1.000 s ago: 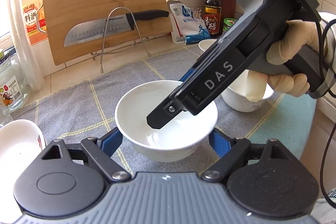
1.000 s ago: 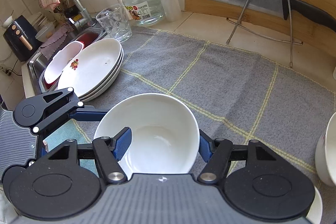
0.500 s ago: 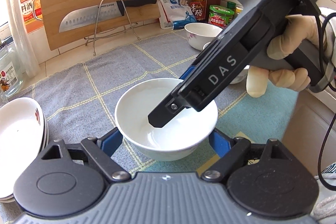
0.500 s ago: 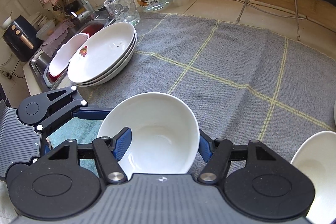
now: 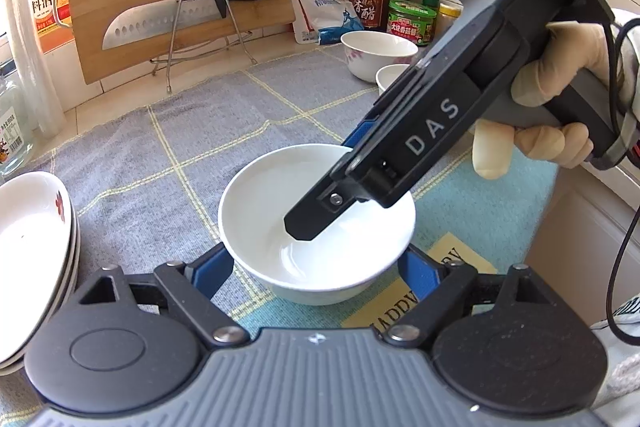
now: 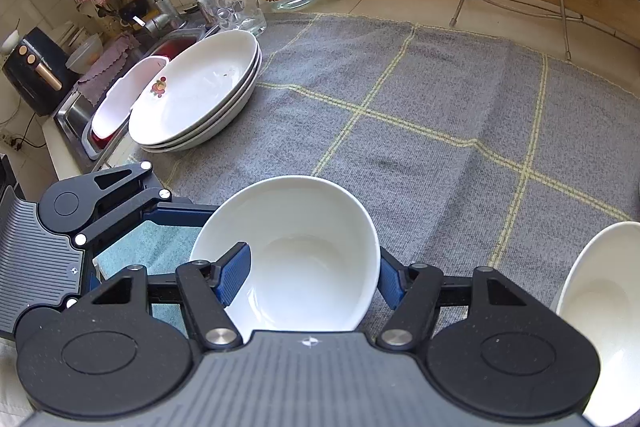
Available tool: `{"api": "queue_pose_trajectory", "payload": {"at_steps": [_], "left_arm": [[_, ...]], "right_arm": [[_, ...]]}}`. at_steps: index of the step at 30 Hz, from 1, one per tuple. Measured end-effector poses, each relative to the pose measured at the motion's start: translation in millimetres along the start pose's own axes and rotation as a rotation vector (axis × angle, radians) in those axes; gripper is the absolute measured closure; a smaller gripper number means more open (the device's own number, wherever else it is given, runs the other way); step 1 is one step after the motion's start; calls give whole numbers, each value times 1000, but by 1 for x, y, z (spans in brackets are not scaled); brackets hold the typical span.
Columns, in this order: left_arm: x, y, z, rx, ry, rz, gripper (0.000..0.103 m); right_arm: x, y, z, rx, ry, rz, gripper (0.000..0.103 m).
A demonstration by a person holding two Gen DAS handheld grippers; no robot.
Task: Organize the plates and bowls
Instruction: 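Carry the bowl with the right tool toward the plate stack and lower it, then open the right tool and withdraw while the left tool moves to another white bowl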
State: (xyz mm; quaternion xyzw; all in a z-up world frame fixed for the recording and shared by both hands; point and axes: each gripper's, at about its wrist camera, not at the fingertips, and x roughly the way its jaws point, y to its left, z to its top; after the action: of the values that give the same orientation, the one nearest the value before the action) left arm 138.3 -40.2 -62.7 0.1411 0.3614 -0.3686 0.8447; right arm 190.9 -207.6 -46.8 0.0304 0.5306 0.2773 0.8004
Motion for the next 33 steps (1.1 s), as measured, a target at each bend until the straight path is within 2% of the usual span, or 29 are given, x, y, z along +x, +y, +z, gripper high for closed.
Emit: {"api": "queue_pose_trajectory", "payload": {"at_steps": [7, 9, 11, 13, 21, 29, 33], "left_arm": [[2, 0, -1, 1, 3, 0, 14], [3, 0, -1, 7, 6, -10, 11], [3, -1, -2, 16, 5, -9, 8], [1, 0, -3, 11, -5, -20, 7], [-15, 2, -5, 18, -32, -40, 5], [-32, 1, 2, 65, -80, -49, 5], [-33, -1, 5, 105, -94, -69, 4]], "right_arm": [[0, -1, -1, 1, -4, 1, 31], [0, 0, -1, 0, -12, 15, 25], [-2, 1, -2, -5, -27, 8, 8], [-3, 4, -2, -16, -37, -3, 5], [-9, 16, -5, -49, -79, -90, 2], [-34, 29, -17, -21, -186, -190, 0], [-50, 32, -27, 4, -229, -276, 0]]}}
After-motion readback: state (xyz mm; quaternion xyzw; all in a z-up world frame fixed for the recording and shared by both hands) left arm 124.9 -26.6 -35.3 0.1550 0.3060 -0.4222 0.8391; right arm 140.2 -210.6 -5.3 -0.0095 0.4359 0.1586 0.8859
